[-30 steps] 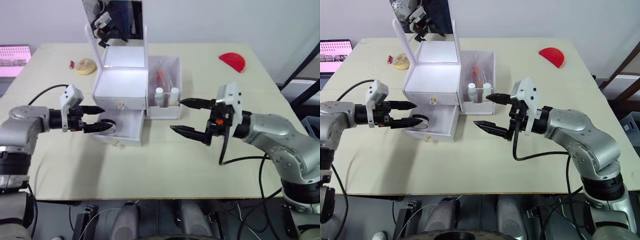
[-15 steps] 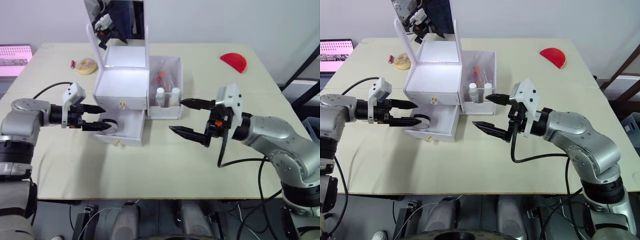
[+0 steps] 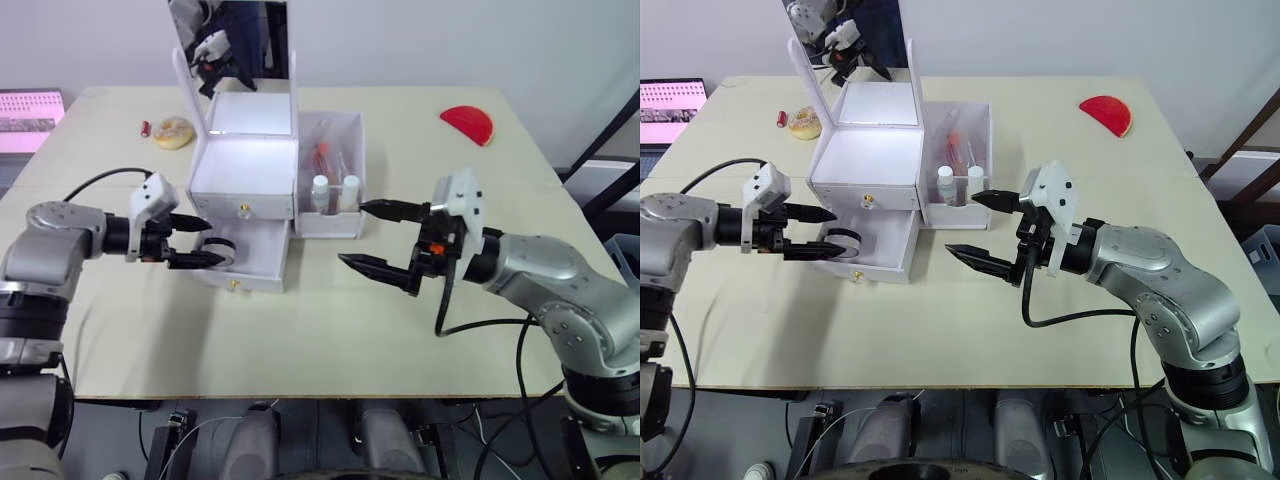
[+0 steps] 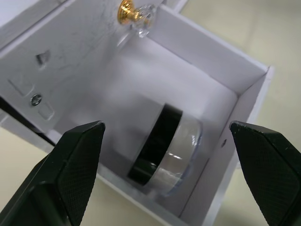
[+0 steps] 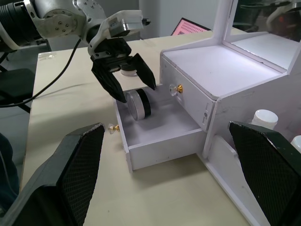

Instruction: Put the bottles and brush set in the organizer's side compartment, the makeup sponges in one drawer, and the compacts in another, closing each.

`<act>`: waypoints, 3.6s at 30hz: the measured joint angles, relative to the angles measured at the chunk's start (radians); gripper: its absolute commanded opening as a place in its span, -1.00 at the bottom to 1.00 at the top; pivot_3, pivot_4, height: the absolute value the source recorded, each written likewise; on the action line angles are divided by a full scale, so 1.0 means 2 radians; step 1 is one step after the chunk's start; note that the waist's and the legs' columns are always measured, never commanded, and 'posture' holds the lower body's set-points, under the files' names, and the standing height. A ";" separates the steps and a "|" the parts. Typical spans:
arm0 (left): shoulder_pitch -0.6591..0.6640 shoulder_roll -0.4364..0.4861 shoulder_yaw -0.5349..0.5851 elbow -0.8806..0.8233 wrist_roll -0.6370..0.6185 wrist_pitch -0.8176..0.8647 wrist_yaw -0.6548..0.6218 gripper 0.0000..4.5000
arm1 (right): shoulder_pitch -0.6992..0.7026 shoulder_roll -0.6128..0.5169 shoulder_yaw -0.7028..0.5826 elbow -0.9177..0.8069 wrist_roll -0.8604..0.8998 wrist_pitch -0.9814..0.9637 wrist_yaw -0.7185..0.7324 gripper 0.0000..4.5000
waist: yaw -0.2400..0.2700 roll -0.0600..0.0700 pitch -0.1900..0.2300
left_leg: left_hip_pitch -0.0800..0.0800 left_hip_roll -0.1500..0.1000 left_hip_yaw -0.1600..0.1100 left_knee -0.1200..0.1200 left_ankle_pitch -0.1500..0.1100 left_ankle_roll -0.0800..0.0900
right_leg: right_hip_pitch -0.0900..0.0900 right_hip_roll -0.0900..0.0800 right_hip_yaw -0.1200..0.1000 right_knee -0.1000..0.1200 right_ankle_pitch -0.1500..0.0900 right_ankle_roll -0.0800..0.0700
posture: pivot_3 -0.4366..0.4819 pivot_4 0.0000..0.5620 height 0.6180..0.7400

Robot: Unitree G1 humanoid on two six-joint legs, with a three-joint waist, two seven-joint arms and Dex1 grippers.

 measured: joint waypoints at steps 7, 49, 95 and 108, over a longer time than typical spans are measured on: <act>-0.020 -0.016 -0.009 0.029 0.023 -0.027 -0.002 0.63 | 0.000 0.001 0.000 0.000 0.000 0.000 -0.006 1.00 | 0.001 0.000 0.000 | 0.000 0.000 0.000 0.000 0.000 0.000 | 0.000 0.000 0.000 0.000 0.000 0.000 | -0.05 -0.47 0.99; 0.295 -0.024 0.274 -0.182 0.122 -0.328 0.244 -0.55 | -0.002 0.000 0.010 0.012 0.001 0.002 0.020 1.00 | 0.001 0.000 0.000 | 0.000 0.000 0.000 0.000 0.000 0.000 | 0.000 0.000 0.000 0.000 0.000 0.000 | -0.05 -0.47 0.99; 0.560 -0.050 0.331 -0.321 -0.205 -0.131 0.372 0.97 | -0.063 -0.029 -0.010 0.073 0.004 0.000 0.094 1.00 | -0.001 0.001 0.000 | 0.001 0.000 0.001 0.000 0.000 0.000 | 0.000 -0.001 0.000 0.000 -0.001 0.001 | -0.05 -0.47 0.99; 0.463 -0.060 0.310 -0.224 -0.197 -0.040 0.349 0.97 | -0.047 -0.062 -0.029 0.092 -0.014 -0.021 0.120 1.00 | 0.001 0.001 0.000 | 0.001 0.000 0.001 0.000 0.000 0.000 | 0.000 0.000 0.000 0.000 0.000 -0.001 | -0.05 -0.47 0.99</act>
